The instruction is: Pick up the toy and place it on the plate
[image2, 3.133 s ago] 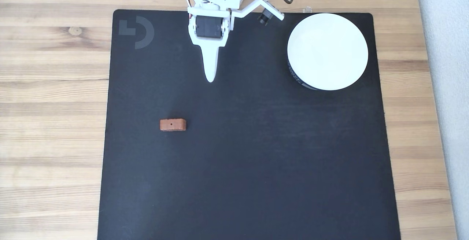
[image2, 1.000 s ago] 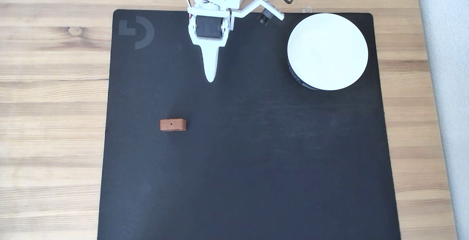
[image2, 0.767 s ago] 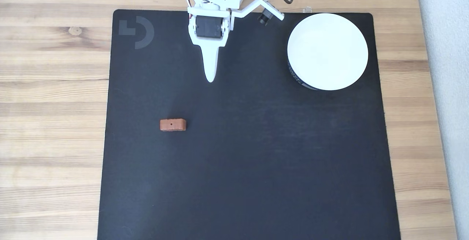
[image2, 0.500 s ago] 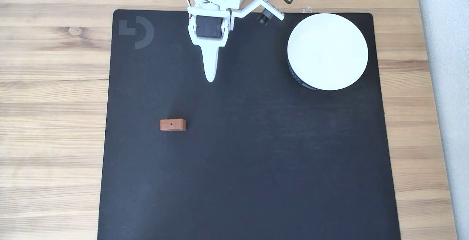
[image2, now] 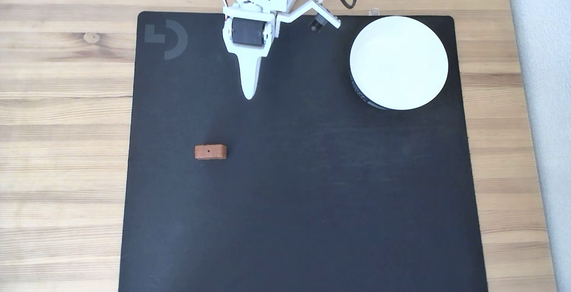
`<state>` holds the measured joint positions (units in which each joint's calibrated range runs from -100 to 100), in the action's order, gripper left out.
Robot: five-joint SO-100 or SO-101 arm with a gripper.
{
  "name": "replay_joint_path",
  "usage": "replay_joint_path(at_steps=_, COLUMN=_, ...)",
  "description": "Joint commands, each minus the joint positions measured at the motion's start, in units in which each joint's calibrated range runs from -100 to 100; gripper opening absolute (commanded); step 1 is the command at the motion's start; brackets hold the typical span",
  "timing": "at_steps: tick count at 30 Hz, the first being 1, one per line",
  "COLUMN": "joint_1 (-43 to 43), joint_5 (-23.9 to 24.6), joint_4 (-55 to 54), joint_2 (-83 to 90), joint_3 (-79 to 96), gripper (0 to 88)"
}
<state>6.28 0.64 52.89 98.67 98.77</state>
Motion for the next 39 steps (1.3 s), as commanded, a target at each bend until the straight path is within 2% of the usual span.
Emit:
replay_joint_path(at_steps=1, joint_1=0.53, joint_5=0.14, joint_4=0.45, joint_2=0.25, joint_3=-2.38, gripper=2.6)
replay_joint_path(at_steps=8, joint_1=1.70, joint_5=0.19, joint_4=-0.14, joint_2=-7.84, joint_3=-13.64, gripper=2.6)
replay_joint_path(at_steps=23, joint_1=13.16, joint_5=0.19, joint_4=0.03, joint_2=-58.03, joint_3=-56.91, gripper=2.6)
replay_joint_path(at_steps=34, joint_1=15.00, joint_5=0.24, joint_4=0.54, joint_2=-82.12, joint_3=-76.55, gripper=2.6)
replay_joint_path(at_steps=39, joint_1=14.75, joint_5=0.19, joint_4=4.77, joint_2=-94.21, joint_3=-86.11, gripper=2.6)
